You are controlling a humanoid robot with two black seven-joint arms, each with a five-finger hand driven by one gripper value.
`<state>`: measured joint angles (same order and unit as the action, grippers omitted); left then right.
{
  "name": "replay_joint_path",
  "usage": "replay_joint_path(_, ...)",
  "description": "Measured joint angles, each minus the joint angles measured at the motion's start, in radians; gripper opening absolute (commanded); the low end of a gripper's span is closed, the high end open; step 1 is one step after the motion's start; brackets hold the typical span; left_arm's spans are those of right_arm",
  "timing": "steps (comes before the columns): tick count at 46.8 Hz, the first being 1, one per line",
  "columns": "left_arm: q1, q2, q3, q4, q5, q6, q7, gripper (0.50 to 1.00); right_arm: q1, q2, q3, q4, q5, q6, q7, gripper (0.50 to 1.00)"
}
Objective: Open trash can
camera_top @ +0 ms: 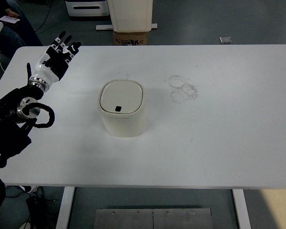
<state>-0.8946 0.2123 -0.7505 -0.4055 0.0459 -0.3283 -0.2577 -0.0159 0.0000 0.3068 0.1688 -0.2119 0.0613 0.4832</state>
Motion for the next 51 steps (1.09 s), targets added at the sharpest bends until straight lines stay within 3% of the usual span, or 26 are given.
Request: replay_joint_path(51, -0.006, -0.002, -0.001, -0.007, -0.012, 0.003, 0.000, 1.000, 0.000, 0.000, 0.000, 0.000, 0.000, 0.000, 0.000, 0.991)
